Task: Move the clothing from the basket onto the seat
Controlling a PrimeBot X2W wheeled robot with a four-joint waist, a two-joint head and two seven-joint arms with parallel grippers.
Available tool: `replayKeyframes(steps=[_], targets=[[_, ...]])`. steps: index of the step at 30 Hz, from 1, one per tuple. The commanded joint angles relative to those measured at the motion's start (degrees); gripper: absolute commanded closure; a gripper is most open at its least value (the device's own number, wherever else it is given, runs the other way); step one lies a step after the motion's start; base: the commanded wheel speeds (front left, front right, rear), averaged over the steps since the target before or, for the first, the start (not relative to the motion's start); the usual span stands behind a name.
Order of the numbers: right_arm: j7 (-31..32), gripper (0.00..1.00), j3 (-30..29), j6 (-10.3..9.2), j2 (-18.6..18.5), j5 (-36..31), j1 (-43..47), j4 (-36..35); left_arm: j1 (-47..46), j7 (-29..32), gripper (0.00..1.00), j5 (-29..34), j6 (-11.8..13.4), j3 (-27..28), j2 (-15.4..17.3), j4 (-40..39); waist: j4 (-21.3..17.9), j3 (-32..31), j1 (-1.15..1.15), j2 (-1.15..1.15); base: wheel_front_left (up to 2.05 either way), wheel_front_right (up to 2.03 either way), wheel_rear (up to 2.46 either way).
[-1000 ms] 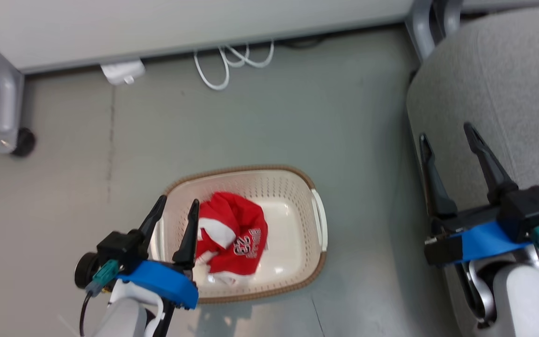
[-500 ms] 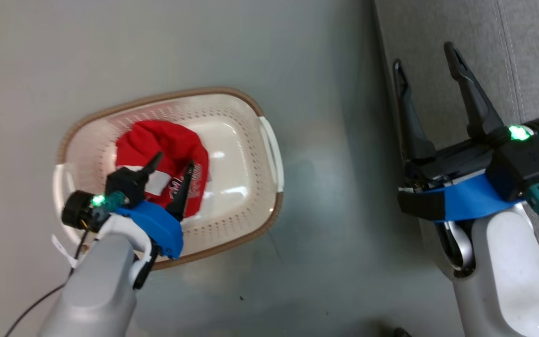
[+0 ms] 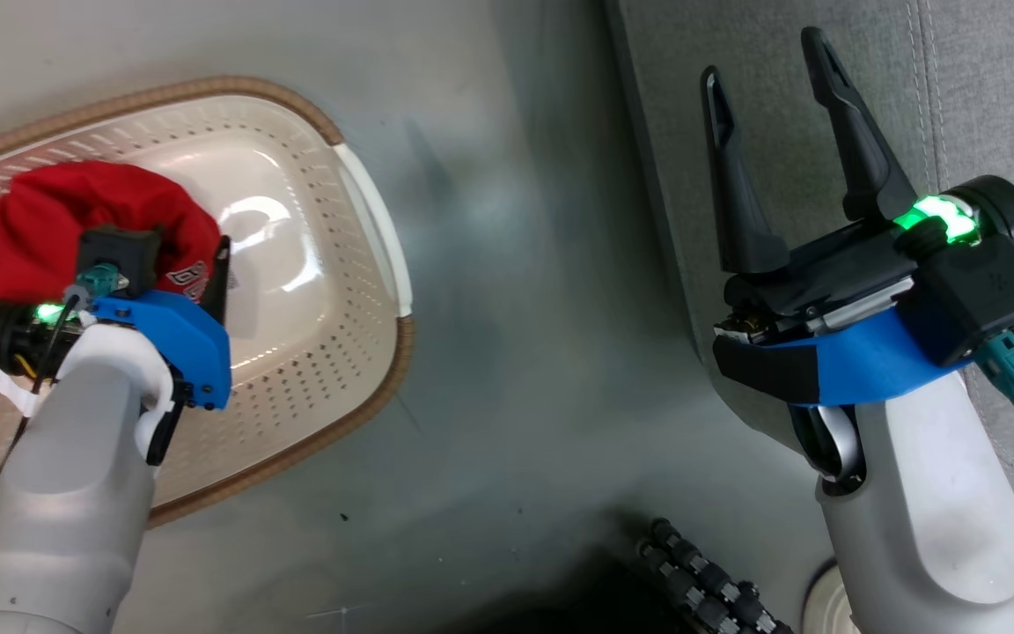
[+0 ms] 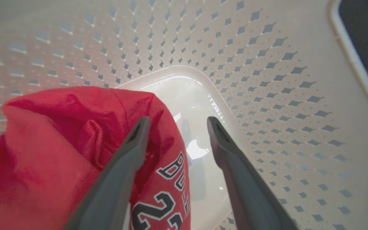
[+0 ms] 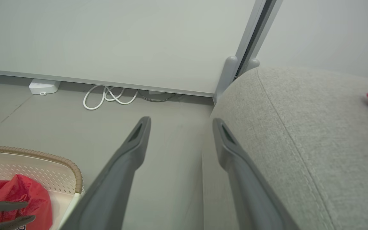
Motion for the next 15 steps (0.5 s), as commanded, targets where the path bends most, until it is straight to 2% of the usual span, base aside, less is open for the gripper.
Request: replayKeyframes(steps=[1, 10, 13, 14, 15], targets=[[-0.6, 0.0, 0.4, -0.05, 0.3, 0.5, -1.2, 0.4, -1.0, 0.7, 0.0, 0.1, 0.7, 0.1, 0.8, 0.9, -2.3, 2.4, -0.01, 0.0, 0.0, 0.0, 0.0], [-1.9, 0.0, 1.6, -0.04, 0.3, 2.3, -1.4, 1.8, -2.9, 6.6, 0.0, -1.3, 6.2, 1.4, 1.0, 7.4, -3.0, 3.1, -0.01, 0.0, 0.0, 0.0, 0.0], [-2.2, 0.0, 1.5, -0.04, 0.3, 2.6, -1.1, 2.1, -3.0, 8.0, 0.0, -1.8, 7.0, 1.4, 0.5, 8.8, -3.1, 3.0, -0.01, 0.0, 0.0, 0.0, 0.0], [-2.2, 0.0, 1.5, -0.05, 0.3, 2.7, -1.0, 2.2, -3.1, 8.2, 0.5, -2.0, 7.0, 1.5, 0.4, 9.1, -3.1, 3.0, -0.01, 0.0, 0.0, 0.0, 0.0], [-2.4, 0.0, 1.4, -0.04, 0.3, 2.8, -0.9, 2.3, -3.2, 8.3, 0.93, -2.2, 7.1, 1.5, 0.5, 9.3, -3.1, 3.0, -0.01, 0.0, 0.0, 0.0, 0.0]])
